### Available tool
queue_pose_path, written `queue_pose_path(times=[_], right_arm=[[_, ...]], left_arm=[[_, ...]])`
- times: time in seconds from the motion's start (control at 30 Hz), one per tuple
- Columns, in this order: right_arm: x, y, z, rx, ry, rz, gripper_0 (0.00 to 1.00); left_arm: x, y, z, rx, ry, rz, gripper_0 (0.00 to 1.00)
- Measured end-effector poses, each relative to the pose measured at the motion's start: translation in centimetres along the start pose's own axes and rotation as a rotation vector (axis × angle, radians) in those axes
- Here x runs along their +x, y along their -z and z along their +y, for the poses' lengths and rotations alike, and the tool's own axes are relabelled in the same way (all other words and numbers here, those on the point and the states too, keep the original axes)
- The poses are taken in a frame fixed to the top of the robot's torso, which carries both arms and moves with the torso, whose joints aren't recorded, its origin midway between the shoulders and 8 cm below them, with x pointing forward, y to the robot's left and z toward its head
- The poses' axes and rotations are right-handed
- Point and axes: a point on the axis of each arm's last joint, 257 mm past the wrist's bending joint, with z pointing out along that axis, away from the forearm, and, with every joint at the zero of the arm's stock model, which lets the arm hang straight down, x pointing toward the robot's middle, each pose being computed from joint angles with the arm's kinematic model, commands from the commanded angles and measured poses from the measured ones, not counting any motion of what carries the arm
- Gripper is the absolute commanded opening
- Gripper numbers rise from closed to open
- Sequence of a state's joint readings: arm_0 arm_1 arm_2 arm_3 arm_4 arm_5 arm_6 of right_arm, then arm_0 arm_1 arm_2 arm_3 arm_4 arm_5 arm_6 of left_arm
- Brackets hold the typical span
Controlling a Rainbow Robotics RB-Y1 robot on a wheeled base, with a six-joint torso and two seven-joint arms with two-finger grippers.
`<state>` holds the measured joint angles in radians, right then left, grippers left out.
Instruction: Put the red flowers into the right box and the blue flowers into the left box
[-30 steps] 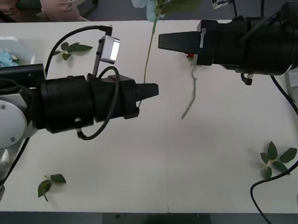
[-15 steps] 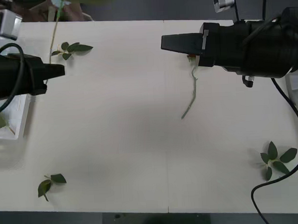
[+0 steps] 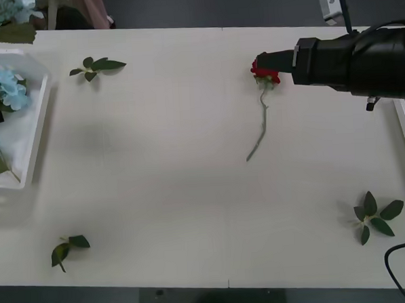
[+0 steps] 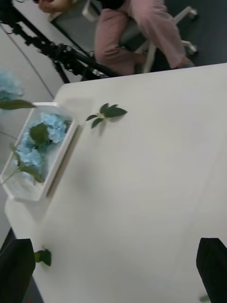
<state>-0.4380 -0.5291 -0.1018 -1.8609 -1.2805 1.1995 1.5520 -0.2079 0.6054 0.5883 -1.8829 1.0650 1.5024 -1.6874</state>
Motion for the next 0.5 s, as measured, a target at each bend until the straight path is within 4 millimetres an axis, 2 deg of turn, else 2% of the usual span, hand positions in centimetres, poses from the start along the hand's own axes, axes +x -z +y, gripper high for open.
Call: queue_pose_path(times=[0.17,0.23,0.3,0.5], right_arm=[[0.7,0.1,-4.1,0.103,-0.085,0.017,1.0],[1.3,0.1,-6.5,0.173,-0.133,0.04,1.0],[2.0,0.2,-8.4,0.234,-0.17,0.077,1.0],[2.3,-0.5,-12.3,0.368,-0.235,0.157,1.0]], left_arm=[[1.5,1.0,5.7,-0.116,0.079,0.011,0.0],[2.2,1.5,8.3,-0.18,0.113,0.019,0.0],[2.7,2.0,10.1,-0.221,0.139,0.023,0.0],[4.3,2.0,13.0,-0.265,0.189,0.042,0.0]])
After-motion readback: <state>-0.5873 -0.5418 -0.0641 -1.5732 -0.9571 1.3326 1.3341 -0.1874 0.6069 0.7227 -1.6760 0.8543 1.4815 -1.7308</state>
